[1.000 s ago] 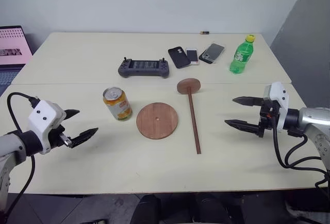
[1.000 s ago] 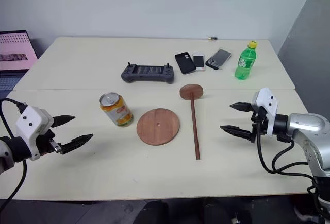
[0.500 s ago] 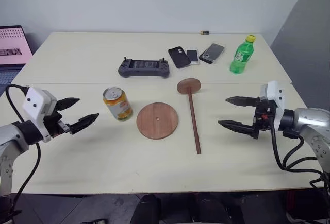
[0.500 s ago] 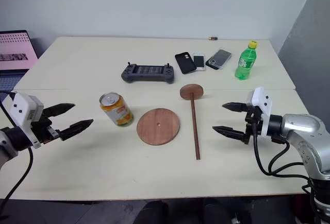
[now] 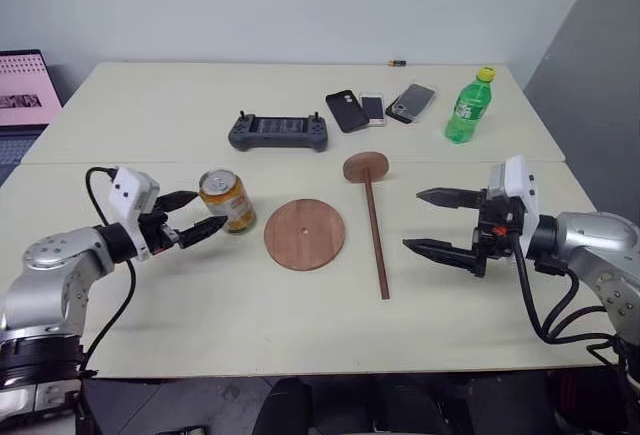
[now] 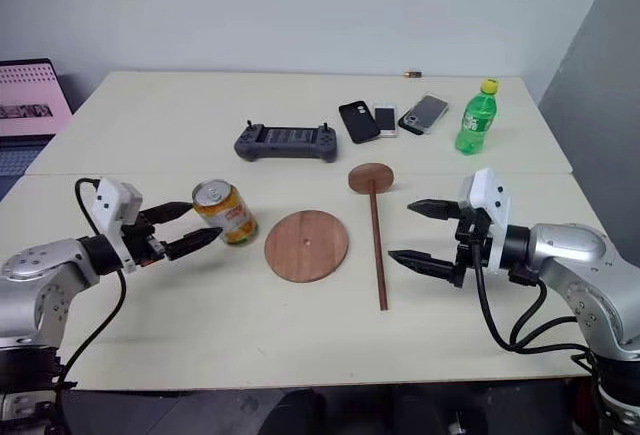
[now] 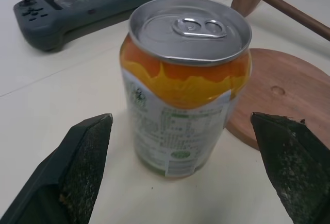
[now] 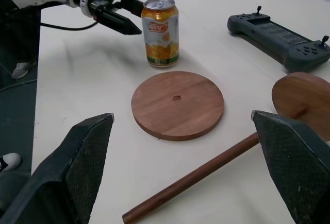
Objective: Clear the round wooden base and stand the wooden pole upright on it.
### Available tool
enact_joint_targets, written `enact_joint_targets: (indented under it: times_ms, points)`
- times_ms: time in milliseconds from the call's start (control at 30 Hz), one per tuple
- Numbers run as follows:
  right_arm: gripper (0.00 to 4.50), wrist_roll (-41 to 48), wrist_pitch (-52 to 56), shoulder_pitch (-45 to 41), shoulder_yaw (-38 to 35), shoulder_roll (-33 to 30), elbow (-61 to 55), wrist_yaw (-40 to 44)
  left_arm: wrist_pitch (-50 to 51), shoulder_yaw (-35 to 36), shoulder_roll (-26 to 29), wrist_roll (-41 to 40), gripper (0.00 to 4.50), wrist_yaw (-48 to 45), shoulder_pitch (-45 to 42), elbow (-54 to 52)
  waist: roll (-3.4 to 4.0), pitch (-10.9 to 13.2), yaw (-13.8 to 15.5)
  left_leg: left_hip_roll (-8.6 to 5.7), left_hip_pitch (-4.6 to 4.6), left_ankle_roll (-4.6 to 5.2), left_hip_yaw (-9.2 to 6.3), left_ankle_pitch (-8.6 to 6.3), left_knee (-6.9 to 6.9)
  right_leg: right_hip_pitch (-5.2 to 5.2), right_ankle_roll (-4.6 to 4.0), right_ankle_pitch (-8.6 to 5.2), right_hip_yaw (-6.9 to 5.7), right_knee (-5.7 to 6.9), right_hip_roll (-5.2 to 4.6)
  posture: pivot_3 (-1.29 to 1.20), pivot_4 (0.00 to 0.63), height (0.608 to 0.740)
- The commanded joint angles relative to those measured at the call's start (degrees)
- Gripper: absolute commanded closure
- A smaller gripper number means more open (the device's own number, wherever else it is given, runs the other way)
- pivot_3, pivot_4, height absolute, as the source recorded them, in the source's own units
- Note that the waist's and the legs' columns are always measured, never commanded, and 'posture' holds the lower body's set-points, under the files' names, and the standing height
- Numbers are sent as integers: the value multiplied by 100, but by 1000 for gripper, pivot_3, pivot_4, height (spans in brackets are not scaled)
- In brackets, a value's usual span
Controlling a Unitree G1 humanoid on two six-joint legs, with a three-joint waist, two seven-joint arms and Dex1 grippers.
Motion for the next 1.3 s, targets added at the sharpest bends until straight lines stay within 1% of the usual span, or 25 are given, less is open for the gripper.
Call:
enact_joint_targets:
  times_ms: [33, 267, 467, 700, 1000, 1033, 1067, 1100, 1133, 1300]
  points:
    - [0, 195, 43, -102, 28, -53, -294, 37, -225, -72, -22, 100, 49, -38, -219, 134, 0, 0, 2, 0, 0, 0, 0, 0, 0, 0, 0, 0, 0, 0, 0, 0, 150, 740]
    - [0, 292, 59, -172, 157, 22, -315, 84, -364, -253, -187, 214, 49, -51, -356, 316, 0, 0, 2, -1, 0, 0, 0, 0, 1, 0, 0, 0, 0, 0, 0, 0, 150, 740]
    - [0, 235, -194, -345, 417, 169, -239, 296, -421, -358, -345, 306, 49, 15, -479, 439, 0, 0, 3, -1, -2, 0, -1, 0, 1, 0, 0, 0, -1, -1, 0, 0, 150, 740]
    - [0, 152, -346, -545, 689, 92, -151, 638, -565, -425, -515, 430, 49, 84, -661, 682, 0, 0, 3, -2, -3, 0, -1, 0, 2, 0, 0, 0, -2, -1, -1, 0, 150, 740]
    - [0, 125, -338, -567, 769, 60, -217, 680, -818, -498, -795, 540, 49, 141, -859, 977, -1, 0, 6, -3, -3, 0, -3, 0, 3, 1, 0, 0, -3, -1, -1, 0, 150, 740]
    - [0, 131, -328, -570, 770, 57, -232, 670, -831, -504, -812, 542, 402, 131, -871, 1000, -1, 0, 6, -3, -4, 0, -3, 0, 4, 1, 0, 0, -4, -1, -1, 0, 150, 740]
    - [0, 135, -323, -571, 771, 54, -241, 662, -839, -507, -822, 543, 492, 123, -879, 1016, -1, 0, 6, -4, -4, 0, -3, 0, 4, 1, 0, 0, -4, -1, -1, 0, 150, 740]
    - [0, 138, -310, -589, 781, 57, -244, 647, -857, -509, -828, 545, 764, 113, -900, 1055, -1, 0, 6, -4, -4, 0, -3, 0, 4, 1, 0, 0, -4, -2, -2, 0, 150, 740]
    - [0, 146, -297, -593, 778, 52, -252, 635, -860, -500, -835, 530, 881, 107, -909, 1068, -1, 0, 6, -4, -4, 0, -3, 0, 4, 1, 0, 0, -4, -2, -2, 0, 150, 740]
    - [0, 147, -260, -613, 783, 40, -263, 606, -887, -477, -828, 513, 955, 84, -928, 1100, -1, 0, 7, -4, -4, 0, -3, 0, 4, 1, 1, 0, -4, -2, -2, 0, 150, 740]
